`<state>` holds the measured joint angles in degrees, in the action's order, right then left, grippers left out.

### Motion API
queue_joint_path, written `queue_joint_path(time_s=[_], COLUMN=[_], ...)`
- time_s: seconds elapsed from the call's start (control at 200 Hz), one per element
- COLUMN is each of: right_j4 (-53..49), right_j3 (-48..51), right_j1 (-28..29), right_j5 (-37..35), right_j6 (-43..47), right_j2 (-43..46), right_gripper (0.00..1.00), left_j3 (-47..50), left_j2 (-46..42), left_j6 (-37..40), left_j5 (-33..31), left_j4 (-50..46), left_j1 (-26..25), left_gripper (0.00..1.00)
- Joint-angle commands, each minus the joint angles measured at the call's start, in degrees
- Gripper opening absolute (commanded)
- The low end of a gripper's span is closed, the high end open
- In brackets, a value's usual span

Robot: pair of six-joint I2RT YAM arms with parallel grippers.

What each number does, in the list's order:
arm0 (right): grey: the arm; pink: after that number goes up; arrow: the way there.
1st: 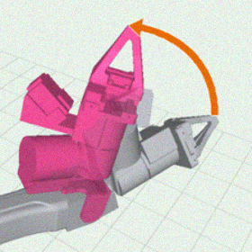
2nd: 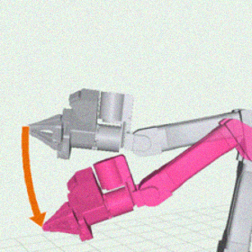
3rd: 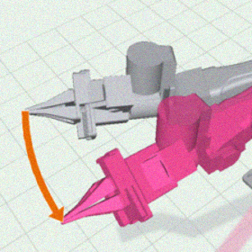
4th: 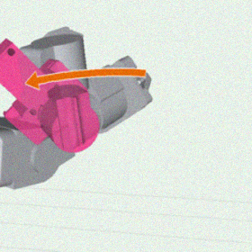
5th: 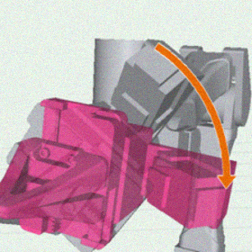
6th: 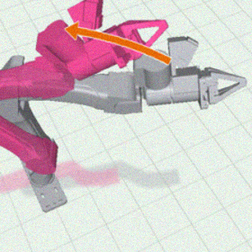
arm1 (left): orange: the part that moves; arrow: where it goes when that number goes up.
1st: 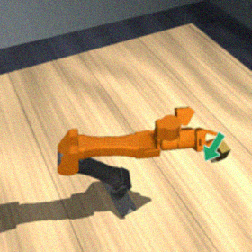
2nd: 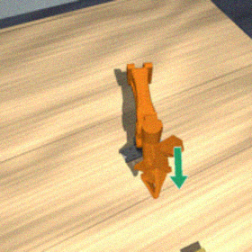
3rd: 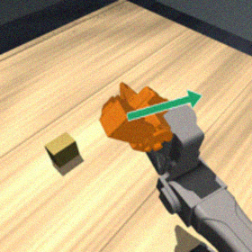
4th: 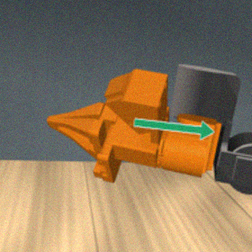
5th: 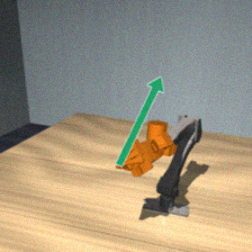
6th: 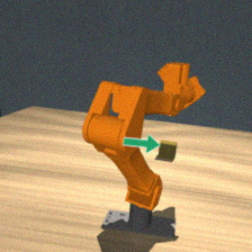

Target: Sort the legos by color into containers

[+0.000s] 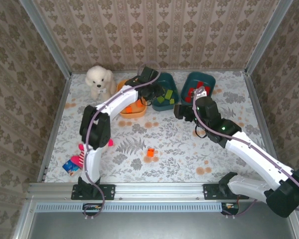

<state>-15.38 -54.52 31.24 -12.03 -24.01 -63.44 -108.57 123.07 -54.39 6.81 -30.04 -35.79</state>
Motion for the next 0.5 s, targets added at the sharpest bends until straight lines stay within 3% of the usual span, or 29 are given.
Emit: queue_joint_path(time_s=[0.0,0.365,0.495], right_j4=[1.9,2.3,2.2], right_j3=[-3.4,-6.2,-5.2], right_j1=[-1.2,-3.5,-4.0], right_j5=[3.6,7.1,7.3], right_j6=[-2.8,-5.0,-5.5], right_j2=[-3.0,-7.1,-6.6], right_gripper=[0.90,0.89,0.89], left_j3=[-9.4,-26.1,-29.3], left_j2=[5.8,19.1,20.8], left_j6=[8.0,13.4,17.7], left_j5=[0.5,-5.0,-11.4], left_j4=[-5.2,-7.8,-12.4], left_j1=[1.2,2.8,2.1], left_gripper=[0.24,0.23,0.24])
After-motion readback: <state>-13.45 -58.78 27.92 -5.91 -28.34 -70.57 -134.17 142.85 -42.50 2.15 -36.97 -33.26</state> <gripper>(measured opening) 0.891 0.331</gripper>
